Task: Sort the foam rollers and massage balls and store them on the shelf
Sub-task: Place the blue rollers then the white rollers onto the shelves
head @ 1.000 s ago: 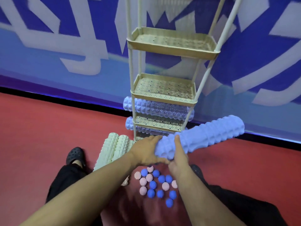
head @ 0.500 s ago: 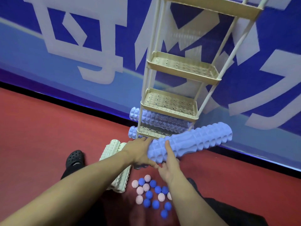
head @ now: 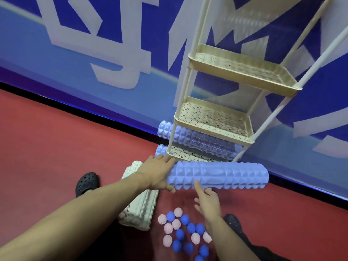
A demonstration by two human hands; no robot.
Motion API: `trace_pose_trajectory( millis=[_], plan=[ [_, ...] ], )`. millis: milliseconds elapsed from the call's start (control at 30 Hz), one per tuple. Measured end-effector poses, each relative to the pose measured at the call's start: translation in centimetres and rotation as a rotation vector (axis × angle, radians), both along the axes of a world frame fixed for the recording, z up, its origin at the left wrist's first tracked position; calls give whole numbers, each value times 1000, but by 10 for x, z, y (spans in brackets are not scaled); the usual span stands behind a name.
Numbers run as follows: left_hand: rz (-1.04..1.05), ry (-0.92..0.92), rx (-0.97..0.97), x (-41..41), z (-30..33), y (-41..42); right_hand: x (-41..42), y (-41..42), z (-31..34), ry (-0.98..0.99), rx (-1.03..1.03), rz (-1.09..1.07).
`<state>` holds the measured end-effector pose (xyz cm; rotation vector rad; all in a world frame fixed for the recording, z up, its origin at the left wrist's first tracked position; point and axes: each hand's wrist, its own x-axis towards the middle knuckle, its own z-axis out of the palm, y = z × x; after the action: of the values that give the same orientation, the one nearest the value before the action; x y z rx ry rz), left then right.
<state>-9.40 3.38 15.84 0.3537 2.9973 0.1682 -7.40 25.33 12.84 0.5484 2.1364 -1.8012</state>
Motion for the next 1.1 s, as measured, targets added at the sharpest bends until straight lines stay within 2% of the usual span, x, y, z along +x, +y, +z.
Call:
trace_pose_trajectory(
  millis=[167, 233, 300, 500, 633, 867, 1000, 1100],
  plan=[
    [-47, 76, -72, -21, -8, -46, -34, 23, -1, 387, 554, -18],
    [-59, 88, -91, -22, -9, -66, -46, 29, 6, 571, 703, 57],
    [-68, 91, -102, -21, -7, -84, -59, 33, 11, 668, 792, 170],
    [-163, 169, -115, -15, 13, -108, -86, 40, 22, 642, 1034, 674],
    [-252, 252, -84, -21, 26, -102, -95, 47, 49, 663, 1178, 873],
    [-258, 154, -22, -46, 20, -77, -93, 74, 73, 597, 1232, 893],
    [-284, 216, 31, -57, 14, -68, -88, 93, 72, 486, 1272, 835],
    [-227, 237, 92, -61, 11, -73, -86, 111, 68, 353, 1295, 747]
  ],
)
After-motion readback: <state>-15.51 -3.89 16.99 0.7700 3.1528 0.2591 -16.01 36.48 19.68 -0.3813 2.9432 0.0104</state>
